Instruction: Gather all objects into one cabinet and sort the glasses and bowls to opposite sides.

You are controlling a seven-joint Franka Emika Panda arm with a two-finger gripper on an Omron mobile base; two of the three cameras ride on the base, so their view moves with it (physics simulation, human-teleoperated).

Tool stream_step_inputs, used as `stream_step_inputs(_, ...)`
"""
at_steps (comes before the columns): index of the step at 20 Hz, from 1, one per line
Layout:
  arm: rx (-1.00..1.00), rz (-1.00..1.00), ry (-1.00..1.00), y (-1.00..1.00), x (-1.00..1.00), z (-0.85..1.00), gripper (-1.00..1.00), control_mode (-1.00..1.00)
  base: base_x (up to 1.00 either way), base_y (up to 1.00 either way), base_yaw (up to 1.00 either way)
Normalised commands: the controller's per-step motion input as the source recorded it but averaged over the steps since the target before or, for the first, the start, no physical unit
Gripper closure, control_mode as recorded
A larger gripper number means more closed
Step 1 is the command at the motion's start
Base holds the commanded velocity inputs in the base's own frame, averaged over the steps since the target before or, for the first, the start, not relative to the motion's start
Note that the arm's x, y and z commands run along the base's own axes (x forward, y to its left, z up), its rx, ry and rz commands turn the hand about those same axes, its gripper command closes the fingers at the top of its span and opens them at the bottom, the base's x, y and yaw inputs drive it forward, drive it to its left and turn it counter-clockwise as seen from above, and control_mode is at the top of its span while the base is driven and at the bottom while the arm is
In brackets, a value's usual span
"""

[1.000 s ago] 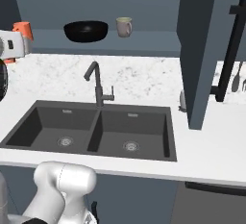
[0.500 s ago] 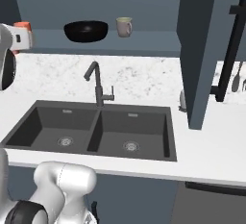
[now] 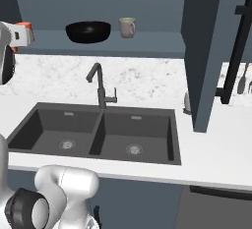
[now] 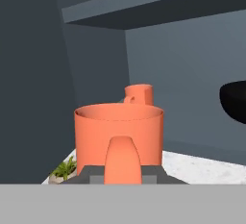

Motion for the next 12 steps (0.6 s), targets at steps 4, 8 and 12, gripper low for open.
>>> stream_step_inputs(4, 0.00, 0.01, 0.00, 0.21, 0.11, -0.11, 1.00, -1.00, 0.00, 0.00, 0.00)
stream_step_inputs(8, 0.00, 0.00, 0.00, 0.09, 0.31, -0.10, 1.00, -1.00, 0.00, 0.00, 0.00)
stream_step_inputs(12, 0.00, 0.00, 0.00, 0.06, 0.42, -0.07, 1.00, -1.00, 0.00, 0.00, 0.00)
